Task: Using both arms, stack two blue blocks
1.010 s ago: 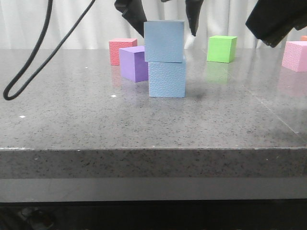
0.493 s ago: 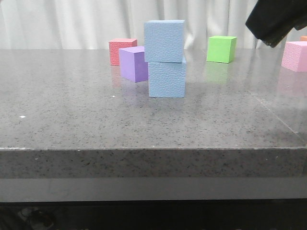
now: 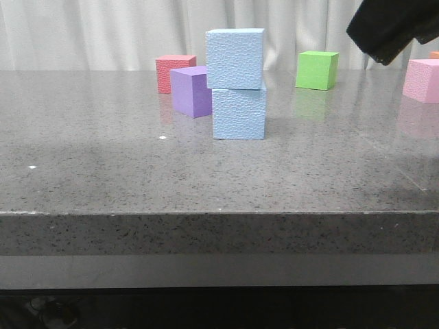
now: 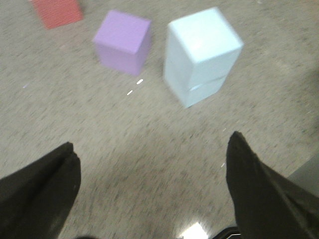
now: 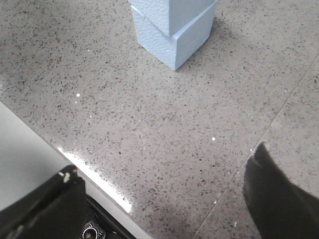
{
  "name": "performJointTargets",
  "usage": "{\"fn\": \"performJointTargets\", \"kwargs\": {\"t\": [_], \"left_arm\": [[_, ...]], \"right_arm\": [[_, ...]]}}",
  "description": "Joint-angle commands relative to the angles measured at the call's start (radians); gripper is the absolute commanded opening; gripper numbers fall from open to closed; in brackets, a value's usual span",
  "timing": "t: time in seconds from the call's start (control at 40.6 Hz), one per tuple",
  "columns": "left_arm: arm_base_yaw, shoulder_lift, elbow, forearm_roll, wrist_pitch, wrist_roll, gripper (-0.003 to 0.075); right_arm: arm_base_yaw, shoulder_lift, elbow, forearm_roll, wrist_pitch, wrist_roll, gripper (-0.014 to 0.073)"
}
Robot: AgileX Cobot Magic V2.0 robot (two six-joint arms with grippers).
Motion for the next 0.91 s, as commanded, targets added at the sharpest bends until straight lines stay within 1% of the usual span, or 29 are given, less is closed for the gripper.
{"fn": "performJointTargets", "kwargs": {"t": [0.0, 0.148, 0.246, 0.345, 0.419, 0.493, 0.665, 0.764, 0.813, 0.887], "left_arm": [[0.010, -0.139, 0.104, -0.026, -0.114, 0.017, 0.0577], [0.010, -0.283, 0.266, -0.050, -0.156, 0.017, 0.0577], [0.010, -0.344, 0.323, -0.052, -0.149, 0.017, 0.0577], [0.010, -0.388, 0.367, -0.052, -0.142, 0.017, 0.0577], [0.010, -0.410, 0.387, -0.052, -0.142, 0.017, 0.0577], [0.010, -0.417, 0.397, -0.052, -0.140, 0.017, 0.0577], [0.010, -0.416, 0.399, -0.052, -0.140, 0.017, 0.0576], [0.010, -0.416, 0.399, -0.052, -0.140, 0.017, 0.0576], [0.010, -0.416, 0.399, -0.052, -0.140, 0.017, 0.0569], [0.010, -0.416, 0.399, -0.052, -0.140, 0.017, 0.0521]], "right_arm": [[-0.004, -0.023, -0.025, 0.024, -0.041, -0.009, 0.0644], [-0.004, -0.035, -0.025, 0.016, -0.032, 0.040, 0.0644], [-0.007, -0.079, -0.025, -0.040, -0.002, 0.122, 0.0643], [-0.007, -0.151, -0.025, -0.104, 0.067, 0.203, 0.0643], [-0.007, -0.210, -0.021, -0.142, 0.113, 0.235, 0.0643], [-0.007, -0.283, -0.006, -0.153, 0.136, 0.241, 0.0643], [-0.007, -0.439, 0.055, -0.157, 0.150, 0.241, 0.0643], [-0.007, -0.514, 0.087, -0.183, 0.146, 0.241, 0.0640], [-0.007, -0.546, 0.104, -0.214, 0.148, 0.243, 0.0617], [-0.007, -0.579, 0.117, -0.237, 0.155, 0.244, 0.0524]]}}
